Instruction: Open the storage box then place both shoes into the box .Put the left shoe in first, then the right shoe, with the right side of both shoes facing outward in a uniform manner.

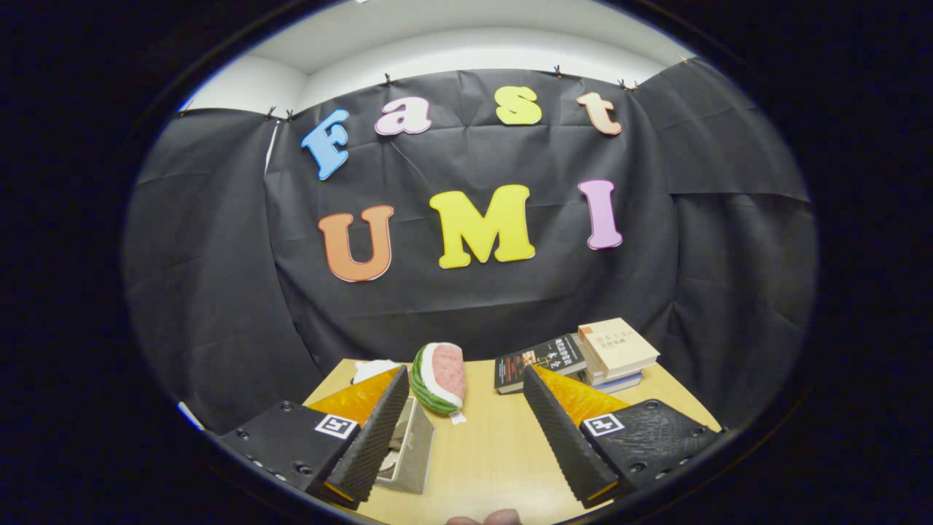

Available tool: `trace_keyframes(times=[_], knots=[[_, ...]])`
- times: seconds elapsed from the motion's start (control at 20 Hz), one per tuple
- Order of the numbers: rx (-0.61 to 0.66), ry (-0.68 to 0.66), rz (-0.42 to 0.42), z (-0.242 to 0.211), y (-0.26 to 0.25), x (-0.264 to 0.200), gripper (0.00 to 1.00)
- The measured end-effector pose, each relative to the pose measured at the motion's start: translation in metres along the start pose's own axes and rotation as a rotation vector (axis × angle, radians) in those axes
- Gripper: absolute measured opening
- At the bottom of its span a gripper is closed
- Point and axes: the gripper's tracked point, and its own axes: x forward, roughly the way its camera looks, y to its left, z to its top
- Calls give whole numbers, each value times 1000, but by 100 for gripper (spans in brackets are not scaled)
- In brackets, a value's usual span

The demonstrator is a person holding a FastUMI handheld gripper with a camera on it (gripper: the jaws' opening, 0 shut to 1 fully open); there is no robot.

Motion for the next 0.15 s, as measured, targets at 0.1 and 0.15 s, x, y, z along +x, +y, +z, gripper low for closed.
trace_keyframes(times=[0.1,0.15], knots=[[-6,0,10,0,4,2,96],[-12,-2,14,1,6,2,96]])
